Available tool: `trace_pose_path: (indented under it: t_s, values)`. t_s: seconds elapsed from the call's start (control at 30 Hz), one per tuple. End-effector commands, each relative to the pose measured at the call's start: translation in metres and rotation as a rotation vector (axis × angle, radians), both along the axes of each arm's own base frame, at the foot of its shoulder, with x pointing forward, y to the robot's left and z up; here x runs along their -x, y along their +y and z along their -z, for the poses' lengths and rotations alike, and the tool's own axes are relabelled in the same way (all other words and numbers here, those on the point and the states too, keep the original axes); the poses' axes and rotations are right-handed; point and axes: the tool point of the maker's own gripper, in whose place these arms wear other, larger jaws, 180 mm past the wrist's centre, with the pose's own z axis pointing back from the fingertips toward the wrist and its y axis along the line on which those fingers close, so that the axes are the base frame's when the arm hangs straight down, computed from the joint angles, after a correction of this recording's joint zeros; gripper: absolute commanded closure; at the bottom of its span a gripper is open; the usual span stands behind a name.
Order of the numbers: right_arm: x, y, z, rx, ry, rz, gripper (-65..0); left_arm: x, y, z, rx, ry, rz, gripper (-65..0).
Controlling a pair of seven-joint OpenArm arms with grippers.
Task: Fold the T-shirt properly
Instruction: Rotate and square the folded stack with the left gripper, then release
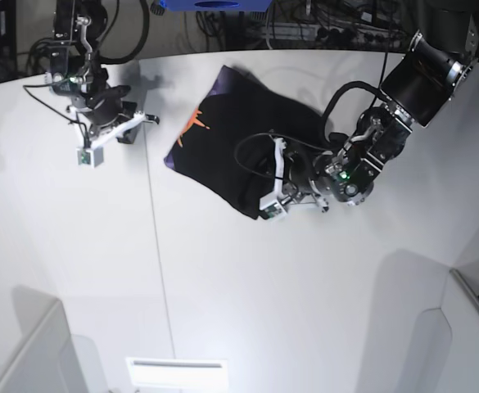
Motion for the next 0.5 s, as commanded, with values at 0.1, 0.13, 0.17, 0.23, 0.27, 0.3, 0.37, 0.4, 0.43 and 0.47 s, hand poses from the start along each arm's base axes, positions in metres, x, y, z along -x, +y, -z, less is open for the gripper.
trace_pose_path:
  t_s: [0.1, 0.13, 0.17, 0.23, 0.27, 0.3, 0.37, 0.4, 0.43, 0.47]
  values:
    - [0.008, -0.005, -0.002, 0.005, -0.005, 0.007, 0.0, -0.009, -0.009, -0.011, -0.05, -0.047, 0.111, 0.0]
    - [0.011, -0.005, 0.0, 0.005, 0.002, 0.007, 0.0, -0.01, -0.011, -0.012, -0.061, -0.052, 0.131, 0.0]
    - [0.015, -0.005, 0.002, 0.005, 0.01, 0.009, 0.0, -0.01, -0.014, -0.012, -0.071, -0.058, 0.154, 0.0]
    - [0.021, -0.004, 0.005, 0.002, 0.026, 0.01, 0.0, -0.009, -0.018, -0.013, -0.091, -0.068, 0.199, 0.0]
    - [0.025, 0.0, 0.007, -0.01, 0.036, 0.017, 0.0, -0.009, -0.021, -0.013, -0.092, -0.082, 0.22, 0.0]
    - [0.029, 0.003, 0.009, -0.017, 0.044, 0.024, 0.0, -0.008, -0.025, -0.013, -0.092, -0.107, 0.249, 0.0]
    - [0.035, 0.001, 0.012, -0.029, 0.057, 0.059, 0.0, -0.003, -0.03, -0.008, -0.116, -0.168, 0.358, 0.0]
    - [0.037, 0.001, 0.013, -0.036, 0.06, 0.075, 0.0, 0.001, -0.03, -0.004, -0.139, -0.194, 0.416, 0.0]
    - [0.039, 0.001, 0.014, -0.04, 0.064, 0.086, 0.0, 0.005, -0.028, 0.001, -0.164, -0.215, 0.473, 0.0]
    - [0.043, 0.0, 0.015, -0.041, 0.074, 0.093, 0.0, 0.008, -0.027, 0.005, -0.191, -0.234, 0.538, 0.0]
